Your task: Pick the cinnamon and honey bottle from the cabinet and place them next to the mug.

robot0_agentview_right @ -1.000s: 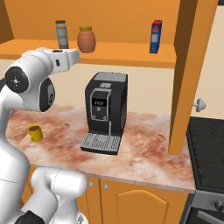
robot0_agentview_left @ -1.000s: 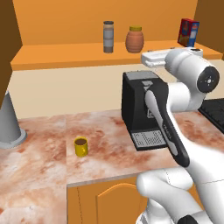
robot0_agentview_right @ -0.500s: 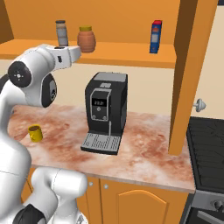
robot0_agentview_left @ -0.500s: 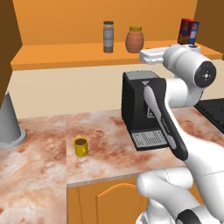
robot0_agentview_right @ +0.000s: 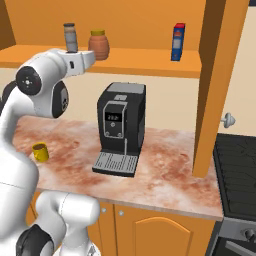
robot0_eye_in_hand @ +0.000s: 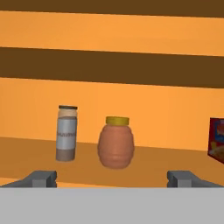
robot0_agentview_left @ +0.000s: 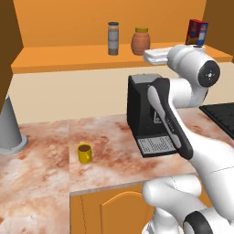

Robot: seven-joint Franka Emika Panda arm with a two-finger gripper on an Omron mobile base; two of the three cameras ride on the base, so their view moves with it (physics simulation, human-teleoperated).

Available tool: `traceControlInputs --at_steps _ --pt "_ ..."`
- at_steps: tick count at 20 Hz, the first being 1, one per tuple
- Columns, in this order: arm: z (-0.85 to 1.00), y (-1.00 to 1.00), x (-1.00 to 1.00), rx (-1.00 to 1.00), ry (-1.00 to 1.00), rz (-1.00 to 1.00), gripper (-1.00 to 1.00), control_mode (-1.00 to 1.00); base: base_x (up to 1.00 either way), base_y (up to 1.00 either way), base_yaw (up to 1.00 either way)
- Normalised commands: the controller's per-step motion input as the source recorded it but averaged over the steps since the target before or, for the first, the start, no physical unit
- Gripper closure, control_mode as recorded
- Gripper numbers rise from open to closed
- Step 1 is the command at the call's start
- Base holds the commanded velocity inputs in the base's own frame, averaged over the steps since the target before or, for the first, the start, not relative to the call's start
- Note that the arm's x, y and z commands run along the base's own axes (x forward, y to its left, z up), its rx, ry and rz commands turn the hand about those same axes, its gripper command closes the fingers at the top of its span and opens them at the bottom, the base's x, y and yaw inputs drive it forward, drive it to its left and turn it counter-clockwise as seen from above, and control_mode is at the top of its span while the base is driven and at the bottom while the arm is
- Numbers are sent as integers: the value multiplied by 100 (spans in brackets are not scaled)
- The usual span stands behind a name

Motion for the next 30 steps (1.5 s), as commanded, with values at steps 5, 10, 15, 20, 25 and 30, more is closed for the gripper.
traceControlInputs --at_steps 5,10,15,20,25,30 --pt "0 -4 40 0 2 0 -100 -100 0 0 0" --pt "0 -4 39 0 3 0 -100 -100 0 0 0" --pt "0 -3 26 0 1 0 -100 -100 0 0 0" --pt "0 0 14 0 0 0 -100 -100 0 0 0" --pt "3 0 29 0 7 0 -100 -100 0 0 0" --pt "7 0 34 0 9 0 -100 -100 0 0 0"
